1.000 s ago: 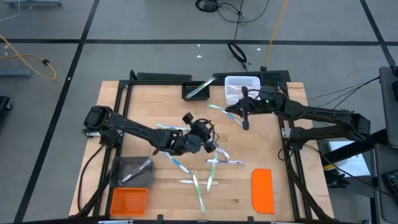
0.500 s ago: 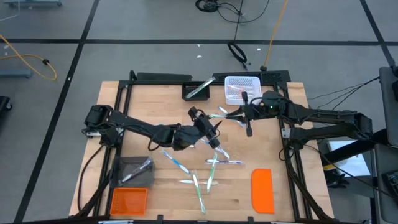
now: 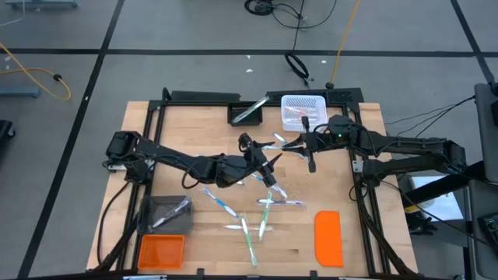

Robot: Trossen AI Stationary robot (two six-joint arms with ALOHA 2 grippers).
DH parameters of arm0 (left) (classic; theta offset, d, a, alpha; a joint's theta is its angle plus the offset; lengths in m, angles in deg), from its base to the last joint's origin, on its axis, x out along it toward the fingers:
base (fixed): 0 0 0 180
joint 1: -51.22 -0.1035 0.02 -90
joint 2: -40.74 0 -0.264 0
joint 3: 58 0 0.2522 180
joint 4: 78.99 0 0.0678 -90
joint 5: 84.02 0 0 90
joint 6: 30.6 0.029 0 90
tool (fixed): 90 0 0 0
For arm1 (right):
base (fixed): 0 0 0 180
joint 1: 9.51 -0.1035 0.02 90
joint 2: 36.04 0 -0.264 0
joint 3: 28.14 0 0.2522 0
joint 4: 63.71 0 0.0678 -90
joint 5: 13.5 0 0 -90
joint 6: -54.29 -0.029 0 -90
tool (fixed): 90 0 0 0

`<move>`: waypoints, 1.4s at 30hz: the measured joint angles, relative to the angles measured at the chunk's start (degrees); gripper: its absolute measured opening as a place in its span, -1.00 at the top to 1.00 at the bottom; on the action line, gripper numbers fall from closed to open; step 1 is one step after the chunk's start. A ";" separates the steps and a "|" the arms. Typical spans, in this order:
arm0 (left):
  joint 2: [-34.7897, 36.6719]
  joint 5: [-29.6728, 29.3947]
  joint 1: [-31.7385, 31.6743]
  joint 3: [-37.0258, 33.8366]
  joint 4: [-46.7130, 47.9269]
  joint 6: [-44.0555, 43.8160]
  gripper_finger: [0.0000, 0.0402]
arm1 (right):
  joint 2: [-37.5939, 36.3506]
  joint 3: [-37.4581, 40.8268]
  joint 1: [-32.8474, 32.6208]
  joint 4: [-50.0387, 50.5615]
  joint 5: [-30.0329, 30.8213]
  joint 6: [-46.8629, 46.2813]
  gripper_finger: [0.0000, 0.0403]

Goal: Pick & Place Toothbrushes
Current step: Put the green toothbrush into the black bin

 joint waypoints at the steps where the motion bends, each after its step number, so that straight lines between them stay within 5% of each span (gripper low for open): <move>1: 0.00 0.00 0.00 0.00 0.00 -0.02 0.03 | 0.00 0.00 0.00 0.00 0.00 0.00 0.98; 7: 0.00 0.64 0.04 0.00 0.02 -0.03 0.25 | 0.00 0.00 0.00 0.02 -0.03 0.02 0.97; 17: 0.02 2.36 0.07 0.00 -0.16 2.95 0.93 | 0.07 0.00 0.00 0.26 -0.04 0.22 0.97; 33: 0.02 2.86 0.11 0.00 0.70 2.84 0.96 | 0.04 0.00 0.00 0.76 0.07 -0.44 0.88; 42: 0.02 0.28 0.17 0.00 4.50 2.19 0.96 | 0.04 0.00 0.02 0.87 1.86 -0.15 0.56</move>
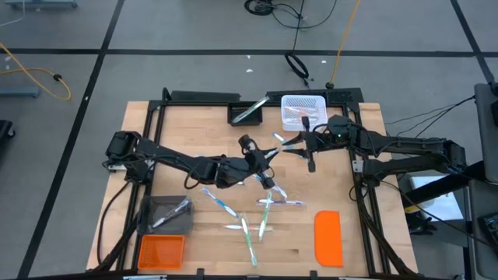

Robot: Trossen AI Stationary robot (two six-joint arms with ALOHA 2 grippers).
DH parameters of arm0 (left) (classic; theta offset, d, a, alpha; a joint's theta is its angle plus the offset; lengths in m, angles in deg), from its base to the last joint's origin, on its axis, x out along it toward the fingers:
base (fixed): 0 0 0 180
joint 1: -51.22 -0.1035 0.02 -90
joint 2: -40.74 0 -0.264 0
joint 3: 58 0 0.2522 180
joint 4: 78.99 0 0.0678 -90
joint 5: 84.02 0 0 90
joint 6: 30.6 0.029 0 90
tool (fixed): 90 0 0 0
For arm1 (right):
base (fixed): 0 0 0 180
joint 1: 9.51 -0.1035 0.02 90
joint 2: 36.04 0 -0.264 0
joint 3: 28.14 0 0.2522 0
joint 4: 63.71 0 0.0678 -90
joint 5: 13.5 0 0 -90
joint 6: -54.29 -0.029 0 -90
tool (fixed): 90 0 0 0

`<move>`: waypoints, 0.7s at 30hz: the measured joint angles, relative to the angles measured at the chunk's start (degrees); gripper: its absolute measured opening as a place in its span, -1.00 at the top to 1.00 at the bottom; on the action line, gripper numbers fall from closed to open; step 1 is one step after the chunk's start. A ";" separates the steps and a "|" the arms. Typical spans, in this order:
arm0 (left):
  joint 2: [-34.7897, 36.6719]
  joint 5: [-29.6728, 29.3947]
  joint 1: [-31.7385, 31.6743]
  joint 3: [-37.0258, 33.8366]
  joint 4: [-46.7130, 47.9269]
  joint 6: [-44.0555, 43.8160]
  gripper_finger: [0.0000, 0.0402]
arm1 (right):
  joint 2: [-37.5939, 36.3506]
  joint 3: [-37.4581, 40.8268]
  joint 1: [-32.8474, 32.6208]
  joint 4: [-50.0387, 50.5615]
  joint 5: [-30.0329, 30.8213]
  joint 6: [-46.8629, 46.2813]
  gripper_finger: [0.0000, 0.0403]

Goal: Pick & Place Toothbrushes
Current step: Put the green toothbrush into the black bin

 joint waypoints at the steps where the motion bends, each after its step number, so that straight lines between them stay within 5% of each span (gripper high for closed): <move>1: 0.00 -0.12 0.00 0.00 0.35 -0.08 0.96 | 0.00 0.00 0.00 0.14 0.61 -0.04 0.51; 10: 0.00 -11.29 -0.81 0.00 5.70 0.39 0.96 | 0.00 -0.02 0.00 3.90 1.50 0.10 0.13; 21: 0.00 -9.12 -11.16 0.00 18.21 -7.24 0.96 | -0.04 4.35 -0.02 3.34 1.26 -0.35 0.06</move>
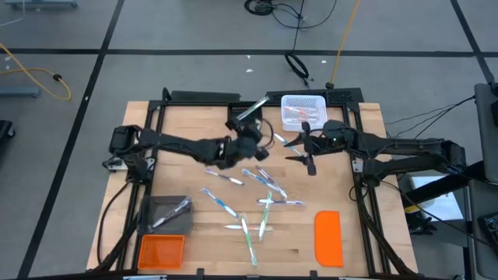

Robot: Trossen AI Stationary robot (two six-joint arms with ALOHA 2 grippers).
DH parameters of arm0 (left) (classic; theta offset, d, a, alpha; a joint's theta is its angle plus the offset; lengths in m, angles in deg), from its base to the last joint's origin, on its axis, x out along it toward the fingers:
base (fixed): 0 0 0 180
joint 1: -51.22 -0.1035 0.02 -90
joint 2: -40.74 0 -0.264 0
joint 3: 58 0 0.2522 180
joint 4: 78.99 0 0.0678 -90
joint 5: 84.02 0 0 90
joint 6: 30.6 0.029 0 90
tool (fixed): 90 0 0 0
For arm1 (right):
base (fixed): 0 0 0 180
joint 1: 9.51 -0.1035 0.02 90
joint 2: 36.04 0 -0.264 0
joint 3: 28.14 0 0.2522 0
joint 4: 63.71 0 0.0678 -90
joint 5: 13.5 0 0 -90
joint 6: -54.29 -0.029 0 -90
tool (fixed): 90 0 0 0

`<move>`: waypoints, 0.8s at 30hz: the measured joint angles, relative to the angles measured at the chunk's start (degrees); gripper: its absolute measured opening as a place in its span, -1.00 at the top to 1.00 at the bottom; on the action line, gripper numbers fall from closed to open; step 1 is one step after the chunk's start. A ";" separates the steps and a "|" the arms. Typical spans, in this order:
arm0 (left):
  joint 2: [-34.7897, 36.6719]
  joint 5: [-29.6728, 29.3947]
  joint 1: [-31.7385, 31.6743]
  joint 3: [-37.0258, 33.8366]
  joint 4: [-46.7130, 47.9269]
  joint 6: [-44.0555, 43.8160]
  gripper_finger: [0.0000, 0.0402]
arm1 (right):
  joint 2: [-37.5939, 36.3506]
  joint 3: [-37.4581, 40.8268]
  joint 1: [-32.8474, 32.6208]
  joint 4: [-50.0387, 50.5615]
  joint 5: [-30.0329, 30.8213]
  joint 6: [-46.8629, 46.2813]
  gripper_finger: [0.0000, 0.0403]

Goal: Pick & Place Toothbrushes
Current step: Put the green toothbrush into the black bin

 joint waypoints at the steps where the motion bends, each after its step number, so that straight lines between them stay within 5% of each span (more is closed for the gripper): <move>1: 0.00 1.22 -1.27 0.00 1.18 -0.85 0.96 | 0.00 0.48 0.00 -0.02 0.00 -0.16 0.07; 24: 0.00 24.36 -23.19 0.00 14.50 -9.18 0.95 | 0.00 5.83 0.00 -3.63 -0.09 -2.89 0.10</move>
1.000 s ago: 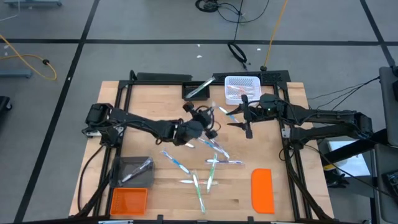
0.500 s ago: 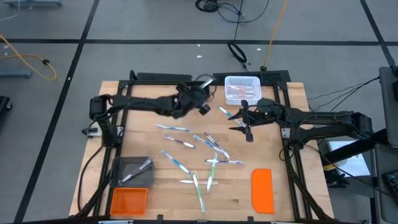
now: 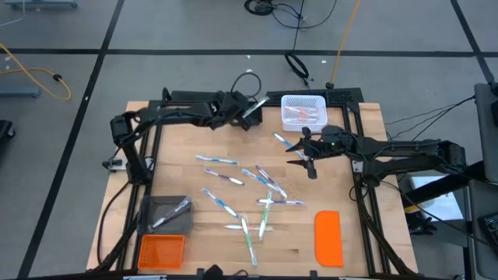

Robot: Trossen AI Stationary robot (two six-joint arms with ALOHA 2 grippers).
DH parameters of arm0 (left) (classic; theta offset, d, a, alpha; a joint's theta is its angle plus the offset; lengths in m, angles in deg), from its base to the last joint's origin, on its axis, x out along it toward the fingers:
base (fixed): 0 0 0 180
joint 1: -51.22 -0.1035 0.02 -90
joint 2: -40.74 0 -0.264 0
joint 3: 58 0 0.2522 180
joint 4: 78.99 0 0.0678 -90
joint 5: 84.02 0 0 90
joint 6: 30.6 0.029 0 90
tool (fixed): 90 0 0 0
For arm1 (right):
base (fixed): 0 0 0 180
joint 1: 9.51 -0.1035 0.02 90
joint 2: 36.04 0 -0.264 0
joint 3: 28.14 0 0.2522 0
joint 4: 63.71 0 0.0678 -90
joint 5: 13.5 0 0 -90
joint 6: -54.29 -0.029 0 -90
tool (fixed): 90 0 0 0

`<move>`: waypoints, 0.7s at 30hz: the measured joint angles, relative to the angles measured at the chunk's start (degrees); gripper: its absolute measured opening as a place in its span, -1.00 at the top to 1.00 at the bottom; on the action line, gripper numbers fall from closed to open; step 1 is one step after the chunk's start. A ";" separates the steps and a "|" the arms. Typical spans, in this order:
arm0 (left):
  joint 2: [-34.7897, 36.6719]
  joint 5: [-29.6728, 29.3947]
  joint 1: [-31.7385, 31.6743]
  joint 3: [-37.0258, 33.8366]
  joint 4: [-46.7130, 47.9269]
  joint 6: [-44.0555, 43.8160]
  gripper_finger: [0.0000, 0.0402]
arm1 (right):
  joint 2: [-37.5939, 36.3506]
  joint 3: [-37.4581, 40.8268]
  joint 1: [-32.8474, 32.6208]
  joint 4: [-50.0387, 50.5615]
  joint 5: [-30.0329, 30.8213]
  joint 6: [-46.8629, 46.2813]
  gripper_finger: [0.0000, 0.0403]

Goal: Pick & Place Toothbrushes
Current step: Put the green toothbrush into the black bin

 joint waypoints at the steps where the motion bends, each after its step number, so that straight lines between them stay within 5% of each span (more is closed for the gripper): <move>1: 0.00 0.21 -0.55 0.00 0.58 -0.14 0.95 | 0.00 0.06 0.00 -0.02 0.01 -0.04 0.10; 21: 0.04 10.45 -5.10 8.11 14.28 -1.19 0.95 | 0.00 0.10 0.00 -0.13 0.06 0.02 0.10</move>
